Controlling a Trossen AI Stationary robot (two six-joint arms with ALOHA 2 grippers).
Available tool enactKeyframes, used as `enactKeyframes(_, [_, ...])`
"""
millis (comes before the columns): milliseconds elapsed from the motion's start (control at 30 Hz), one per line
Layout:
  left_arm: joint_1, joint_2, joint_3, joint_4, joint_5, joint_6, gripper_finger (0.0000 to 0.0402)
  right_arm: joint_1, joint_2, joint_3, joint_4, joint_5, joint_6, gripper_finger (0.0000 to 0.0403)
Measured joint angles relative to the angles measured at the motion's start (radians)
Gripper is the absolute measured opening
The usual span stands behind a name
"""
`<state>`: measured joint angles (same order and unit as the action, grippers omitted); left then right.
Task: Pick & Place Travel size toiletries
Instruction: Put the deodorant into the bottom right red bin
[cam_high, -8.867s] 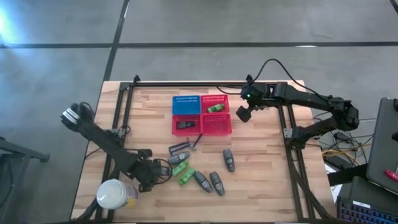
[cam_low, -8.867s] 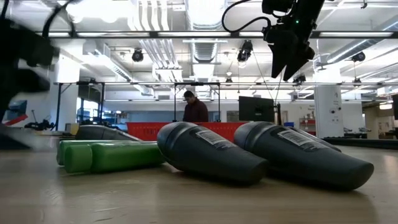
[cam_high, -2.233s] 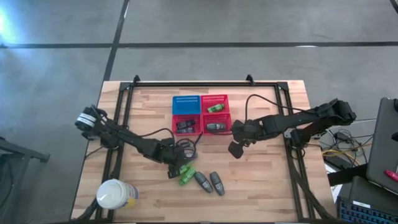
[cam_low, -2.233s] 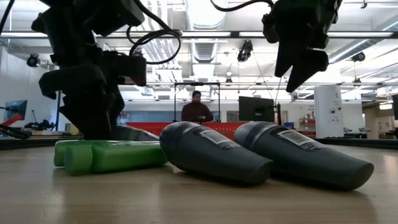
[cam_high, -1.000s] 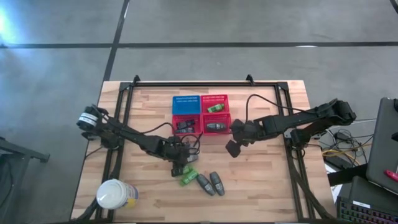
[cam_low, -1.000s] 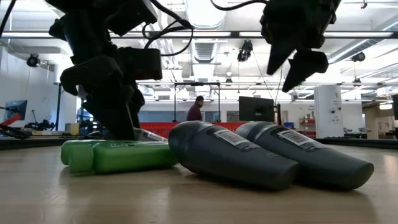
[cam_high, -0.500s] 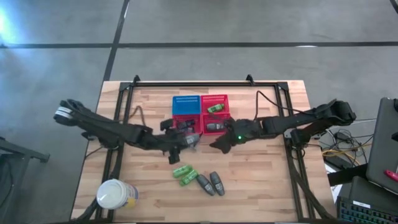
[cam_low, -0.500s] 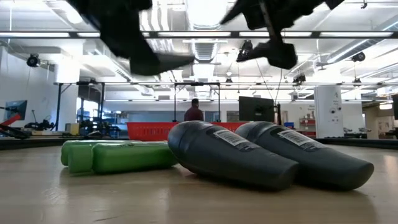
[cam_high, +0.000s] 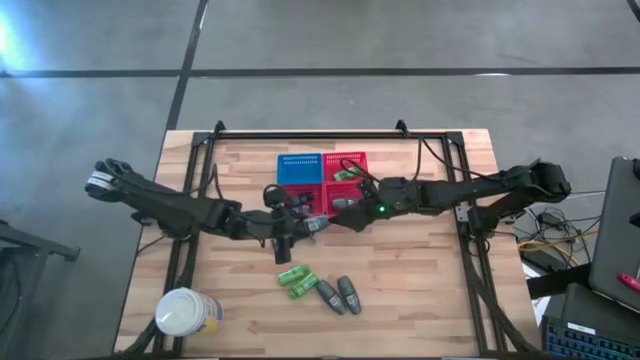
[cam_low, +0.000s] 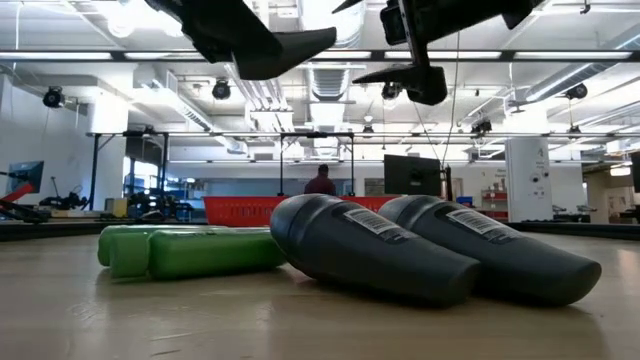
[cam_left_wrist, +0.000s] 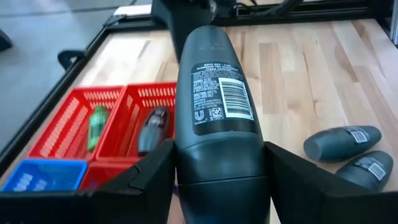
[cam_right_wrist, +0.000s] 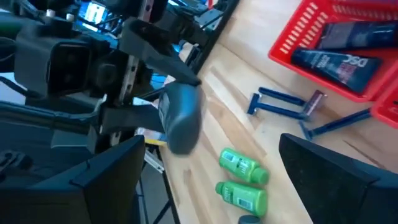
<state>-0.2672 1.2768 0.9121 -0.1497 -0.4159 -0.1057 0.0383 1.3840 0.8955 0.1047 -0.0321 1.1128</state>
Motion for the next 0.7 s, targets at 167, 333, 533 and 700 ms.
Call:
enactKeyframes(167, [0.005, 0.062, 0.037, 0.062, 0.008, 0.055, 0.0215, 0.0, 0.028, 0.0, 0.022, -0.02, 0.013, 0.0368])
enactKeyframes(333, [0.016, 0.134, 0.088, 0.058, 0.009, 0.084, 0.0215, 0.0, 0.047, 0.0, 0.067, -0.051, 0.014, 0.0368])
enactKeyframes(533, [0.027, 0.163, 0.117, 0.062, 0.015, 0.094, 0.0215, 0.001, 0.047, 0.0, 0.066, -0.057, 0.009, 0.0365])
enactKeyframes(700, [0.033, 0.162, 0.116, 0.06, 0.017, 0.093, 0.0215, 0.001, 0.047, 0.0, 0.052, -0.082, 0.005, 0.0332])
